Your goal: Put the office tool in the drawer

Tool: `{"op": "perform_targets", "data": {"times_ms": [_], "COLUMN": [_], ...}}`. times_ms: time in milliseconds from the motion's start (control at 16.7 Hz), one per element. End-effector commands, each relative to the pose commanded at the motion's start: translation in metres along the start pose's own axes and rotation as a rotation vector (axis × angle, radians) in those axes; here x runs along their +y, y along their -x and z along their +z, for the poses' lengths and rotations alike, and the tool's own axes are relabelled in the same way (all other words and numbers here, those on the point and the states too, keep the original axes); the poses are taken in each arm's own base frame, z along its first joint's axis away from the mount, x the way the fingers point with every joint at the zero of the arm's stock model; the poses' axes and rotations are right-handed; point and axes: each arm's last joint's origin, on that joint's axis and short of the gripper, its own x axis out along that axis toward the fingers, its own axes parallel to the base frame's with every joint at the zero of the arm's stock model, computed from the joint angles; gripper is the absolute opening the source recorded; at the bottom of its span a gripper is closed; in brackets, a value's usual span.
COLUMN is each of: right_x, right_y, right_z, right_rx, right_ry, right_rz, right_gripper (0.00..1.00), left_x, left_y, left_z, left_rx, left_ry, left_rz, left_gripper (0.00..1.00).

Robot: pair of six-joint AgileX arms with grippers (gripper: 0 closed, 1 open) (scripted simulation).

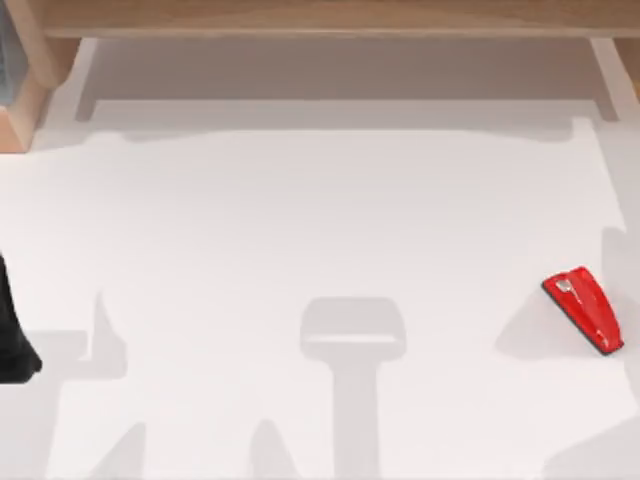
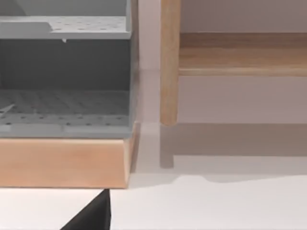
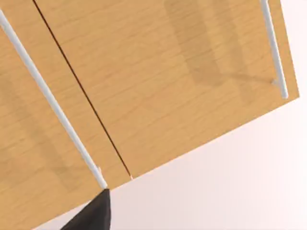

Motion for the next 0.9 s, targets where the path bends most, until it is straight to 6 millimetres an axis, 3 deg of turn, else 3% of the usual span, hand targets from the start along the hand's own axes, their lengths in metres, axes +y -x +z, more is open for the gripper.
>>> {"op": "perform_targets", "data": {"times_ms": [180,360,600,900], "right_x": [-0.030,-0.031,0.012,0.094], "right_y": [-0.032,-0.053,-0.065,-0.042], "right_z": [0.051,0.102,0.156,0.204], "right_rx": [0.007,0.072,0.292,0.690], "right_ry": [-0.247,-0.496,-0.720,-0.716], "right_rz": [0.048,0.196,0.528,0.986], "right_gripper": [1.00,1.00,1.00,1.00], "left_x": [0.000,0.000,0.000,0.000], "left_y": [0.000,0.000,0.000,0.000], "left_z": [0.000,0.000,0.000,0.000], "left_rx": [0.000,0.000,0.000,0.000], "left_ry": [0.000,0.000,0.000,0.000], "left_rz": [0.000,0.000,0.000,0.000], "left_gripper": [1.00,1.00,1.00,1.00]}}
